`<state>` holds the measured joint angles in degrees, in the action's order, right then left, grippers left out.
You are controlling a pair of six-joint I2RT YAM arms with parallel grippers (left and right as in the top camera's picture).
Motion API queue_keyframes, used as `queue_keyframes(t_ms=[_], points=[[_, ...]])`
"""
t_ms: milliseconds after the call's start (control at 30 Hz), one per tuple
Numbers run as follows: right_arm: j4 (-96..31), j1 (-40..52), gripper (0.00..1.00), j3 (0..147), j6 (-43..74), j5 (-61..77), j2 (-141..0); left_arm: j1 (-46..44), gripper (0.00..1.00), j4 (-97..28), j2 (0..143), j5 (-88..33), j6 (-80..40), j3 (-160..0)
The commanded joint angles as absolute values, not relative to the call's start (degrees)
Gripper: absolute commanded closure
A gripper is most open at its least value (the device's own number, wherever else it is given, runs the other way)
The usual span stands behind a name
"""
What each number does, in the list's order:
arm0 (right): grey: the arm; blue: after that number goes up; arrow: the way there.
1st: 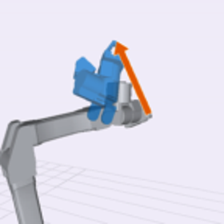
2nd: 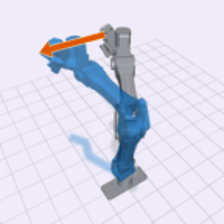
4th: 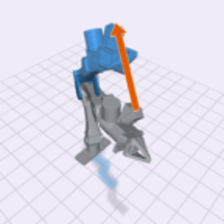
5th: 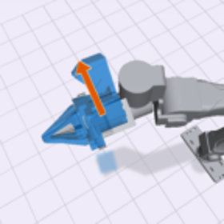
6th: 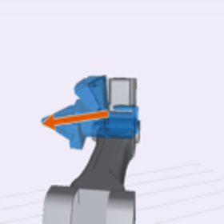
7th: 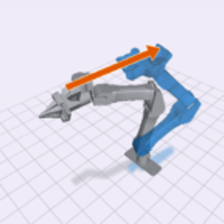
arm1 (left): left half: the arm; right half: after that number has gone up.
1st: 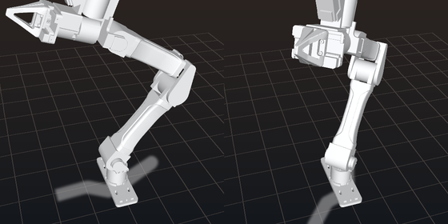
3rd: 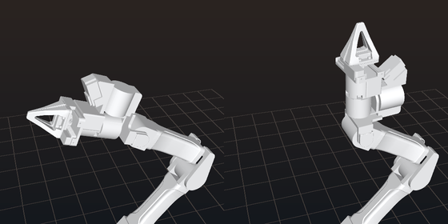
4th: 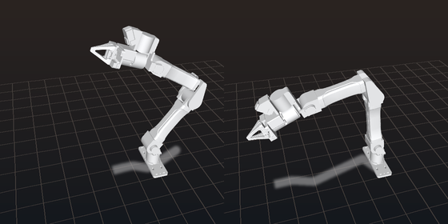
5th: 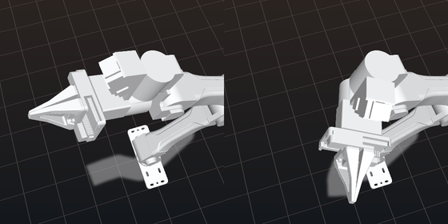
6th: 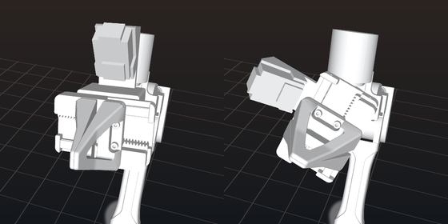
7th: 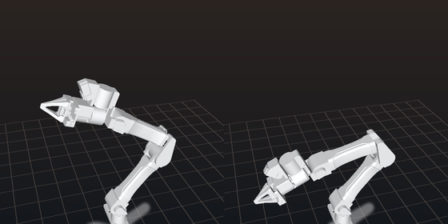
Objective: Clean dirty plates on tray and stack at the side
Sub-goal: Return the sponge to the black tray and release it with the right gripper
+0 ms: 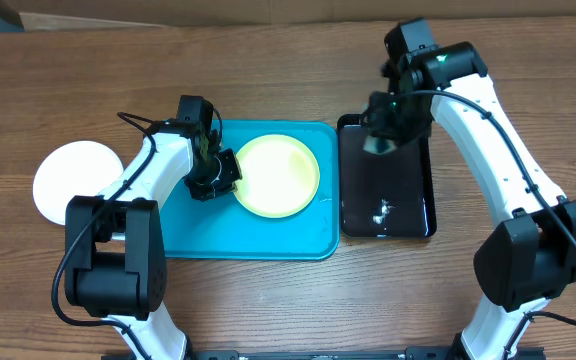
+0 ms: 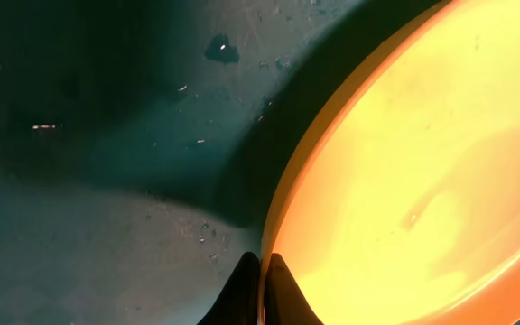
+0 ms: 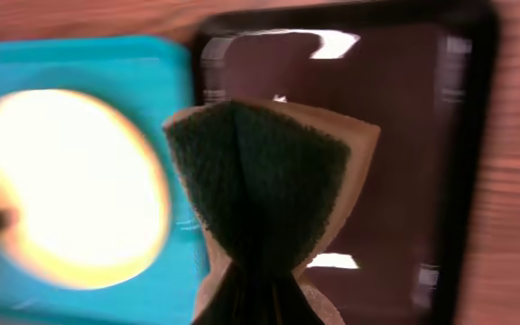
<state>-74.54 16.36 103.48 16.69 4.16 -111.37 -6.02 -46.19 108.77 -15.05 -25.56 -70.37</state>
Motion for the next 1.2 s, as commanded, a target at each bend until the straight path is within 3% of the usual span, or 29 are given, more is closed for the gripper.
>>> queue_keyframes(t_ms=[0,333,367,467,533,633,800,867,900,1000,1167], points=[[-73.7,16.5,0.96,98.6,16.3,-5.3,-111.4,-6.5,0.95,-45.8,108.6,-15.9,-25.3,-70.0],[-56.3,17.2,0.96,80.4,16.5,-5.3,-111.4,-6.5,0.95,-45.8,108.7,-15.9,-25.3,-70.0],[-55.7,17.2,0.91,79.8,16.4,-5.3,-111.4,-6.5,0.95,-45.8,108.6,-15.9,-25.3,-70.0],[-55.6,17.2,0.51,80.2,16.3,-5.3,-111.4,-6.5,0.94,-45.8,108.6,-15.9,-25.3,-70.0],[-56.7,17.2,0.43,81.7,16.2,-5.0,-111.4,-6.5,0.94,-45.8,108.7,-15.9,-25.3,-70.0],[-60.8,17.1,0.41,86.2,16.2,-4.1,-111.3,-6.5,0.95,-45.8,108.7,-15.5,-25.3,-70.0],[-67.7,17.3,0.45,90.1,16.2,1.8,-111.2,-6.5,0.95,-45.8,108.6,-14.5,-25.3,-70.0],[-70.7,17.3,0.58,90.0,16.3,4.7,-111.2,-6.5,0.94,-45.8,108.6,-14.6,-25.3,-70.0],[-72.2,17.4,0.73,89.7,16.3,6.0,-111.2,-6.5,0.94,-45.8,108.7,-14.6,-25.3,-70.0],[-75.2,17.7,0.94,88.8,16.3,7.6,-111.2,-6.5,0.95,-45.8,108.7,-14.6,-25.3,-70.0],[-75.1,19.9,0.96,85.4,16.5,7.8,-111.2,-6.5,0.95,-45.6,108.6,-14.6,-25.3,-70.0]])
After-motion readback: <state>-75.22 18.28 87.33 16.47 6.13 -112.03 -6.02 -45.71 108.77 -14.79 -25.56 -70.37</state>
